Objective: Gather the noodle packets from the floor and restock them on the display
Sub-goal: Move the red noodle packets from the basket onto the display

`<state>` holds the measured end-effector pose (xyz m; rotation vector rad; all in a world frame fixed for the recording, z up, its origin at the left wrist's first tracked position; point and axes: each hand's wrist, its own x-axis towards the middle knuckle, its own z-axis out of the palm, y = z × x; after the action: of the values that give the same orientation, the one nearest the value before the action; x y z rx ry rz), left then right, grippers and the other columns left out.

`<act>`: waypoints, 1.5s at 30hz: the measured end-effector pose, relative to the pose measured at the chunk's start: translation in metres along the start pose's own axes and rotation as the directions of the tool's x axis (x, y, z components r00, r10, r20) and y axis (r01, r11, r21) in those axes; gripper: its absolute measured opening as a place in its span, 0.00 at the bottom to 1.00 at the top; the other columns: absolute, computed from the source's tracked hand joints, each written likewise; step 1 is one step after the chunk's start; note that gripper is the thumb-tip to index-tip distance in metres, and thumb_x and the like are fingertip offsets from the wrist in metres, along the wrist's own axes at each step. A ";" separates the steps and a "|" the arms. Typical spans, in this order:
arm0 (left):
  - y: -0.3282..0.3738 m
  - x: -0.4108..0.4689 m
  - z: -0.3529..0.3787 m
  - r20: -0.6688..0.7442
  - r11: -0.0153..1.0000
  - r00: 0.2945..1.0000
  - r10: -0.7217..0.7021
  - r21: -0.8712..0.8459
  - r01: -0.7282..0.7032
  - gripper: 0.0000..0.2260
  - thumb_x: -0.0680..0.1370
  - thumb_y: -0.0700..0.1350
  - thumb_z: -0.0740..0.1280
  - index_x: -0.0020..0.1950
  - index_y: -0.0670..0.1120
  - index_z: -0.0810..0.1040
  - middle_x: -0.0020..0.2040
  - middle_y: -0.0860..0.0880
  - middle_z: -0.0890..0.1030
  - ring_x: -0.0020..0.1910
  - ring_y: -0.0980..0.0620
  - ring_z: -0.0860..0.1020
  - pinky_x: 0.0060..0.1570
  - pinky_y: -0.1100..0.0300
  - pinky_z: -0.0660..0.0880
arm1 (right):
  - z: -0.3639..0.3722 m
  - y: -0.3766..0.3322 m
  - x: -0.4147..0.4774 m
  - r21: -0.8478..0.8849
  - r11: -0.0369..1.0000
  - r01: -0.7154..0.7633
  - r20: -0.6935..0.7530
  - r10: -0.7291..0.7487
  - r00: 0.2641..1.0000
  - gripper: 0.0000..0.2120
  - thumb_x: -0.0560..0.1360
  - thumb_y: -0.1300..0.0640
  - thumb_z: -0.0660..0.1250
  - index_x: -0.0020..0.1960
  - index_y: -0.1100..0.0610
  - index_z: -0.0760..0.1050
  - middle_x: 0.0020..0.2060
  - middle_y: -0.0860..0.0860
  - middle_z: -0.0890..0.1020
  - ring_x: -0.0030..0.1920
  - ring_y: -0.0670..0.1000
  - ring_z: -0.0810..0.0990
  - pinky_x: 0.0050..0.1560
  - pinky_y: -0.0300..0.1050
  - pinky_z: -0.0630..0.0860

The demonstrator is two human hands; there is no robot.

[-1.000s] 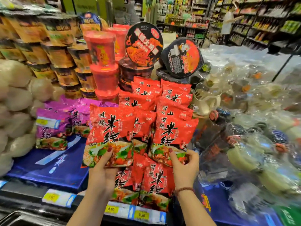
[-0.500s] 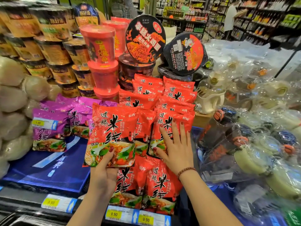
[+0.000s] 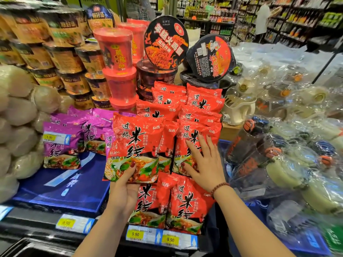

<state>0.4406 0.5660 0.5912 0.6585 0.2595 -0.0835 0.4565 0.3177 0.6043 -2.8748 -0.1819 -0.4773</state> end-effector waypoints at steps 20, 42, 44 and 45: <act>0.030 -0.008 0.023 0.192 0.959 0.975 0.110 0.236 -0.155 0.31 0.59 0.40 0.81 0.61 0.50 0.78 0.59 0.40 0.80 0.48 0.48 0.82 0.40 0.61 0.80 | -0.042 -0.097 -0.008 0.818 0.571 -0.072 -0.023 0.157 0.987 0.50 0.71 0.55 0.74 0.71 0.27 0.40 0.69 0.23 0.45 0.75 0.39 0.51 0.75 0.43 0.54; 0.045 0.053 0.007 0.654 -0.183 0.757 -0.016 0.742 -0.645 0.49 0.70 0.45 0.78 0.67 0.82 0.47 0.75 0.58 0.46 0.76 0.57 0.45 0.73 0.56 0.53 | 0.005 -0.100 0.001 0.488 0.866 -0.112 -0.006 0.132 0.991 0.45 0.74 0.50 0.70 0.74 0.37 0.39 0.69 0.48 0.61 0.60 0.44 0.68 0.57 0.37 0.67; 0.045 0.055 -0.001 0.632 -0.178 0.773 -0.058 0.755 -0.631 0.48 0.70 0.46 0.78 0.67 0.81 0.48 0.76 0.58 0.47 0.77 0.55 0.47 0.74 0.53 0.56 | 0.009 -0.100 -0.005 0.490 0.863 -0.124 0.021 0.130 0.991 0.45 0.75 0.50 0.70 0.75 0.37 0.39 0.67 0.49 0.63 0.56 0.42 0.67 0.56 0.37 0.67; 0.044 0.055 -0.007 0.627 -0.175 0.775 -0.076 0.757 -0.629 0.47 0.69 0.47 0.78 0.68 0.80 0.50 0.77 0.57 0.48 0.77 0.54 0.48 0.74 0.52 0.57 | 0.012 -0.101 -0.009 0.489 0.863 -0.130 0.036 0.129 0.991 0.45 0.75 0.50 0.70 0.75 0.37 0.38 0.66 0.49 0.65 0.57 0.43 0.68 0.55 0.37 0.68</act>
<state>0.4988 0.6055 0.5974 2.3066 -0.6577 0.0588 0.4364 0.4172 0.6097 -2.3674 -0.0914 -0.3414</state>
